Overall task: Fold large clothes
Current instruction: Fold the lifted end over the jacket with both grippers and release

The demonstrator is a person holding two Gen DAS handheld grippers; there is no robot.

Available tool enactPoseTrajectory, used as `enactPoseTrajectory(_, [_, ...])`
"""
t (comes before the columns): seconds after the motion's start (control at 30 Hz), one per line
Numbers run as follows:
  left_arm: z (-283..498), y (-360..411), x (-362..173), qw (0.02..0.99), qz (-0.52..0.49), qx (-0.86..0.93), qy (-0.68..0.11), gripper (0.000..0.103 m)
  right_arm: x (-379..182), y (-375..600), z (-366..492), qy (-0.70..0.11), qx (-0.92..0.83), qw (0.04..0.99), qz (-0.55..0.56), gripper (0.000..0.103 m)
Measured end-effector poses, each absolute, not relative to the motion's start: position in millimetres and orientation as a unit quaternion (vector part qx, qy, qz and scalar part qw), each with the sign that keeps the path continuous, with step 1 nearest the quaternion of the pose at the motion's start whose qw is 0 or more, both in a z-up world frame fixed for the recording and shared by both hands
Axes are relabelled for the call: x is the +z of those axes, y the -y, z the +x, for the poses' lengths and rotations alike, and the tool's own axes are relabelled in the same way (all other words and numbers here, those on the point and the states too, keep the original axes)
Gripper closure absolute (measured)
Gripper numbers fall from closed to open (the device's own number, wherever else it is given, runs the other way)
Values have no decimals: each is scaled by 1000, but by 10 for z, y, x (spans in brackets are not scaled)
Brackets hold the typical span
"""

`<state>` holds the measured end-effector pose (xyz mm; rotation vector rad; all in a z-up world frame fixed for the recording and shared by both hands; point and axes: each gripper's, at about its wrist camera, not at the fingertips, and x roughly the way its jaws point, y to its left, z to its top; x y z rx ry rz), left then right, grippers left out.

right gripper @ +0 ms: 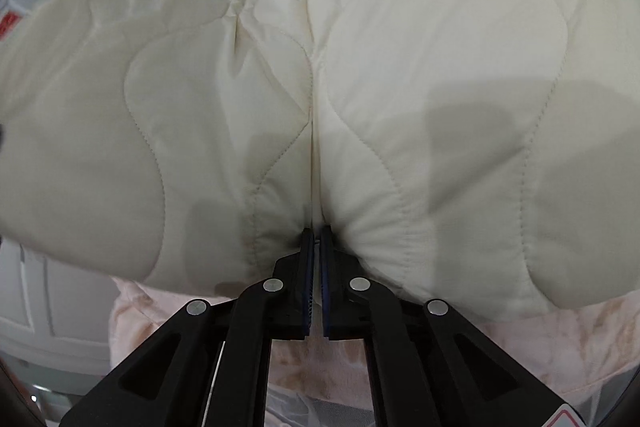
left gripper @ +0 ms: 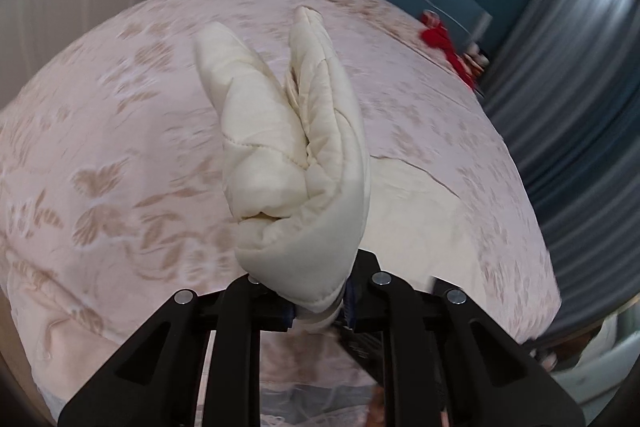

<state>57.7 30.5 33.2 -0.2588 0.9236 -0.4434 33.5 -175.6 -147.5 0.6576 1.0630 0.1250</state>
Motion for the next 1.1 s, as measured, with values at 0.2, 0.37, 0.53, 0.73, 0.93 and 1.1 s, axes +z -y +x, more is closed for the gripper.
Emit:
enactPoseTrajectory(0.2, [441, 392, 517, 866, -60, -260, -423, 87, -1172, 1905, 33, -486, 68, 815, 307, 102])
enactPoseTrajectory(0.37, [517, 773, 485, 862, -33, -259, -435, 87, -870, 2311, -513, -490, 20, 829, 269, 101])
enactPoseTrajectory(0.53, [581, 973, 372, 859, -15, -249, -448, 87, -707, 2769, -907, -497, -46, 835, 234, 99])
enactPoseTrajectory(0.73, [527, 1204, 256, 852, 18, -251, -459, 87, -680, 3023, -1019, -492, -71, 836, 234, 98])
enactPoseTrajectory(0.93, [467, 1480, 113, 843, 47, -255, -472, 87, -658, 3087, -1063, -487, -73, 837, 236, 98])
enactPoseTrajectory(1.1, [395, 1729, -82, 831, 74, -257, -487, 87, -673, 3188, -1140, -485, -81, 835, 245, 98])
